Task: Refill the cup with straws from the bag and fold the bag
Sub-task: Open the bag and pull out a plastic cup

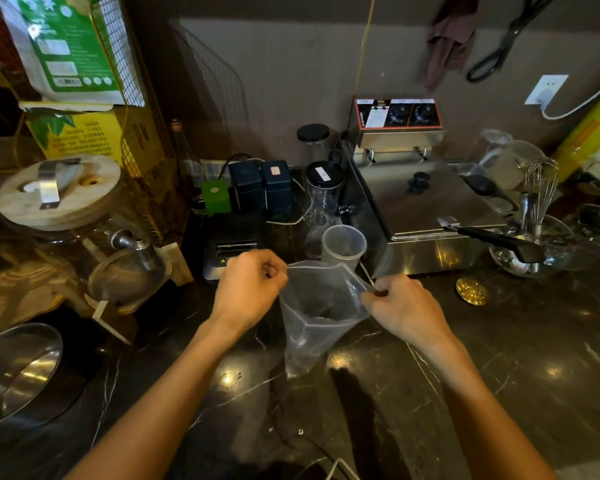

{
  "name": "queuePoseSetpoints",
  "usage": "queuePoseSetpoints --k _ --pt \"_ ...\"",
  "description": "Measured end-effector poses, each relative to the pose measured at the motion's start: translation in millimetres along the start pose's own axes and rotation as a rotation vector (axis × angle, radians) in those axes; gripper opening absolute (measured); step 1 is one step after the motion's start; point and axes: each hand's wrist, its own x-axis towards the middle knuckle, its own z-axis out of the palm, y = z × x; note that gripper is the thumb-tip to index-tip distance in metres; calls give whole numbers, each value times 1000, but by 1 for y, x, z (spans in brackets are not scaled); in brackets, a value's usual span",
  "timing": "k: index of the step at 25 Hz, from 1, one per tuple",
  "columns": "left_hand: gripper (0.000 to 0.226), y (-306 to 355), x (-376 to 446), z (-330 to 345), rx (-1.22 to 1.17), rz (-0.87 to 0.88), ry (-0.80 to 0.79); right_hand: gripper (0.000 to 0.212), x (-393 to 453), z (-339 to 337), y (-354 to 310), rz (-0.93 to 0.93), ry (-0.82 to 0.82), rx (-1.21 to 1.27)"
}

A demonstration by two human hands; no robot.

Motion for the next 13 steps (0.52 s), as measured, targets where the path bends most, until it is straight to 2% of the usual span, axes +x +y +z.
queuePoseSetpoints --k 2,4,9,11,13 --pt "15 6 -1 4 -28 89 -110 34 1 2 -7 -46 52 -1" --pt "14 8 0 8 -37 125 -147 33 4 4 -12 -96 104 20" --pt "5 -1 9 4 -10 7 56 33 5 -2 2 -65 97 141" --pt "21 6 5 3 -6 26 66 31 2 -1 2 -70 99 277" --pt "35 18 -2 6 -18 130 16 29 0 1 -1 -50 116 428"
